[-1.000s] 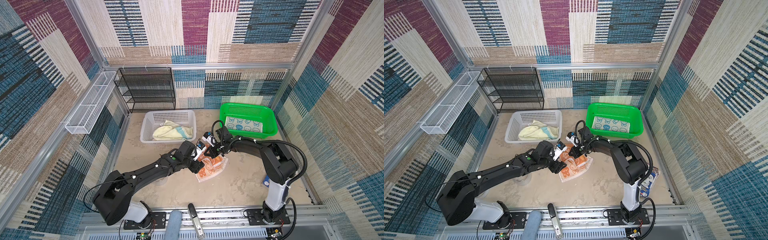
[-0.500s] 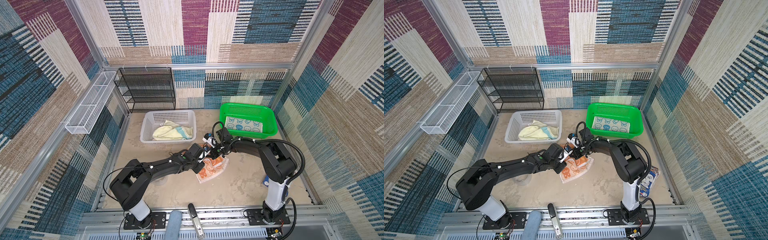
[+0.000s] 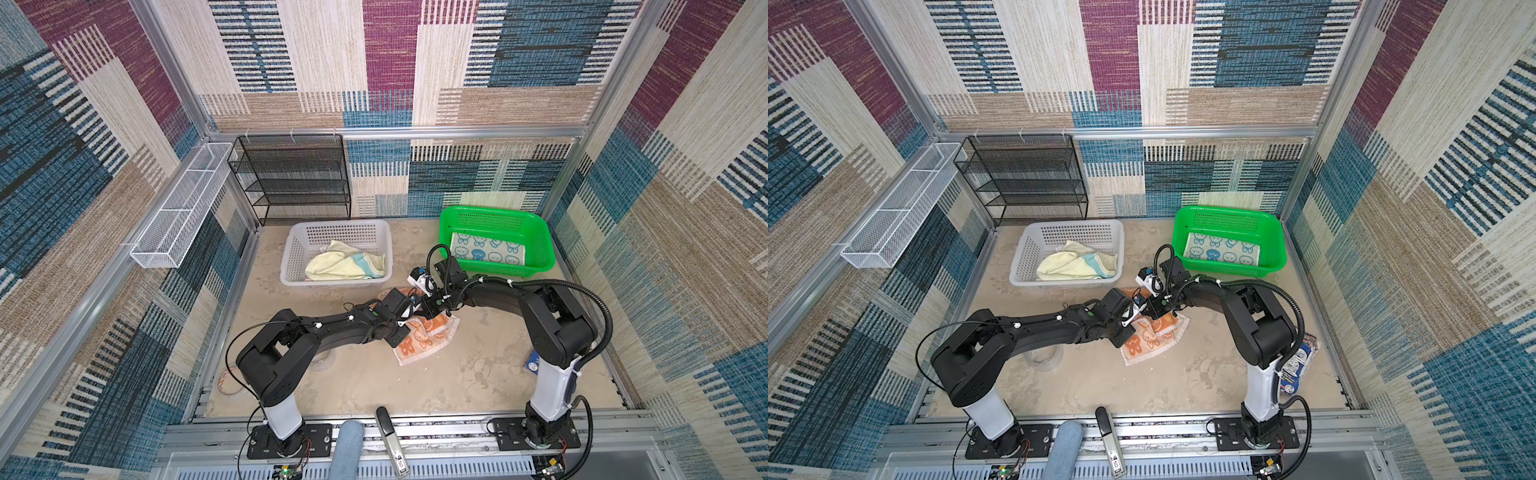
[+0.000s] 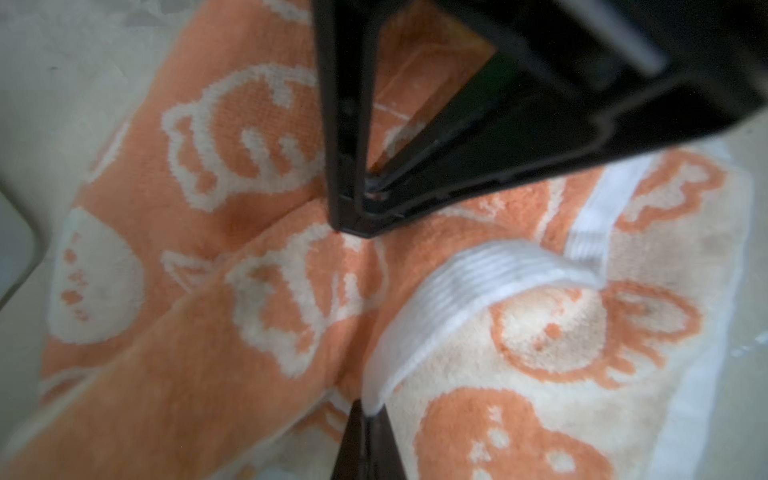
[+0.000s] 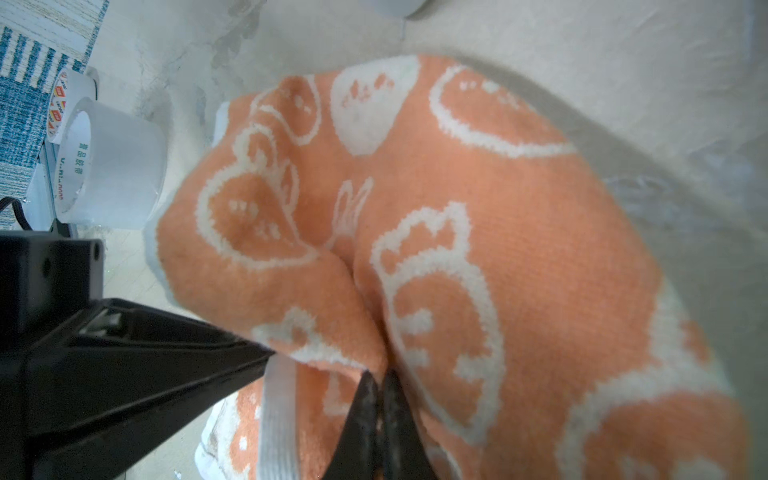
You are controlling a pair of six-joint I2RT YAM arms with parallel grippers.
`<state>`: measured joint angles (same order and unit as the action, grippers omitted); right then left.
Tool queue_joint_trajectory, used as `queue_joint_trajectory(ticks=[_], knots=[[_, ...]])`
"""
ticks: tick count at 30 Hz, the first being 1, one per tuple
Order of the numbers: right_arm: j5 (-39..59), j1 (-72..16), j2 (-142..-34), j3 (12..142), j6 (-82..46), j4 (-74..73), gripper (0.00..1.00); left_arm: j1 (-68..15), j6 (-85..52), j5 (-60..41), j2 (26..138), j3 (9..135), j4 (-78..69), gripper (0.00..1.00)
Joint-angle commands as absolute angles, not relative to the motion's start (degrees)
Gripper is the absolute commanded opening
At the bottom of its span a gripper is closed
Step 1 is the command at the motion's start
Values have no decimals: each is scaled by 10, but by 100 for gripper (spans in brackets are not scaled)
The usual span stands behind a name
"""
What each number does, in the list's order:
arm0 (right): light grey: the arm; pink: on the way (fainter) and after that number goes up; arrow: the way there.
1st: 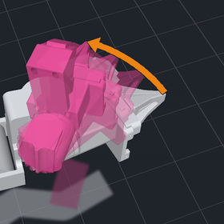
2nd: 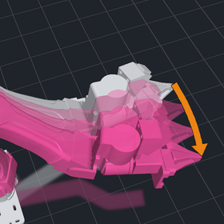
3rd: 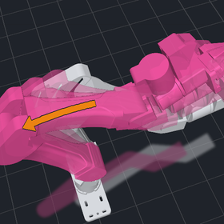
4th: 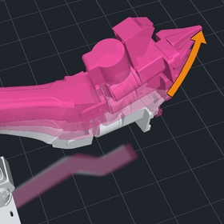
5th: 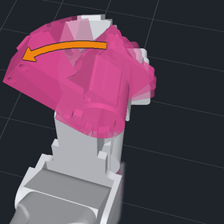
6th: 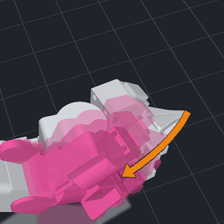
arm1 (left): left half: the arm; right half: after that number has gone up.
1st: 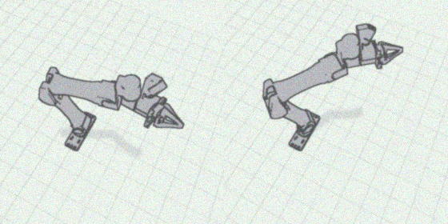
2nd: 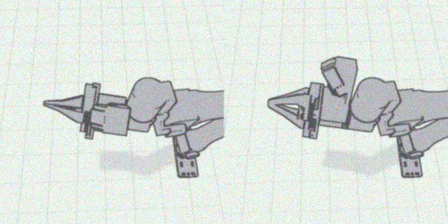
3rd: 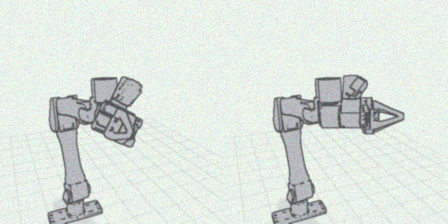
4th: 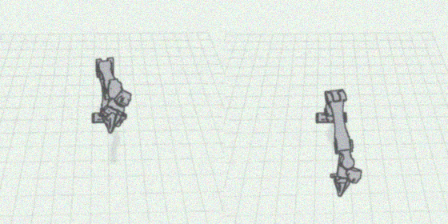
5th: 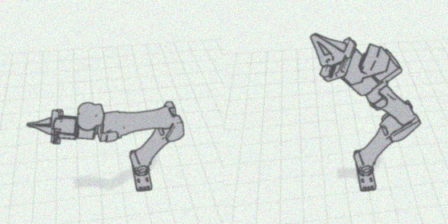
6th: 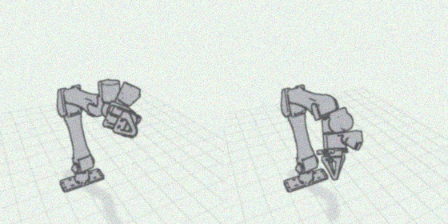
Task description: Fold and stack the towels
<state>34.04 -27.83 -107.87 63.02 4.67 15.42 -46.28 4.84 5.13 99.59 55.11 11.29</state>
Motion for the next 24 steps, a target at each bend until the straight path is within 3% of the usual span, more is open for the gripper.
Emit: queue_joint_trajectory(ticks=[1,14,24], knots=[[339,-280,-1068,625,48,129,14,-463,45,75,986,555,114,0],[313,-279,-1062,612,52,113,26,-463,50,74,957,553,110,0],[119,-280,-847,473,116,-54,47,-463,39,85,929,613,190,0]])
